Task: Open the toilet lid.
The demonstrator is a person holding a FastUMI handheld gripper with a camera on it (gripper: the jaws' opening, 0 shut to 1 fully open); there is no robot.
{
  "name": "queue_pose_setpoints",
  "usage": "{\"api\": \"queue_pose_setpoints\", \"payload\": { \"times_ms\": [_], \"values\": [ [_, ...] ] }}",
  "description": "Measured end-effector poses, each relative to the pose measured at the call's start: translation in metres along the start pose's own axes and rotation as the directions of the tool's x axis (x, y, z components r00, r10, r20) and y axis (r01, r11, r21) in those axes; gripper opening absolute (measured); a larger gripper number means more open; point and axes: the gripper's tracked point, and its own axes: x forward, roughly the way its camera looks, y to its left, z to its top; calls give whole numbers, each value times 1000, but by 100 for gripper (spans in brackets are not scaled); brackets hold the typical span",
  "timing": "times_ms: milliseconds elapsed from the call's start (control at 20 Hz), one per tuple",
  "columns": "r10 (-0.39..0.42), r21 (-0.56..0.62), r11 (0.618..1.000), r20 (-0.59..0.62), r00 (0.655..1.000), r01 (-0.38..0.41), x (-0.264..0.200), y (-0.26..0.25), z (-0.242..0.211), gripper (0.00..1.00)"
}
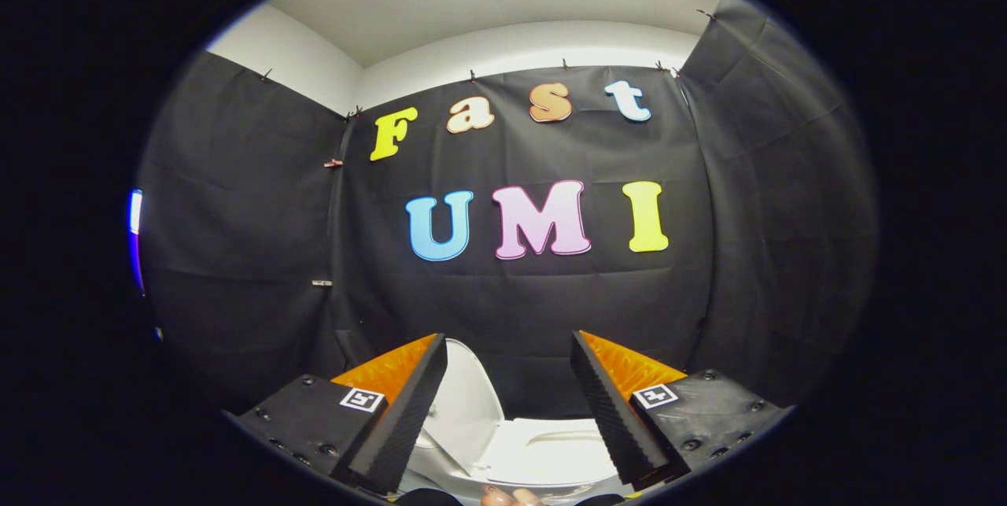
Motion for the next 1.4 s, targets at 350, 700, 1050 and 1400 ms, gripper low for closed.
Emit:
{"api": "queue_pose_setpoints", "payload": {
  "times_ms": [350,700,1050,1400],
  "values": [
    [37,-27,999,15,999,-37,-2,10,4,99],
    [48,-14,999,14,999,-48,-1,14,4,99],
    [48,-4,999,15,999,-48,-1,13,5,99],
    [42,-10,999,7,999,-42,2,9,2,99]
  ]
}}
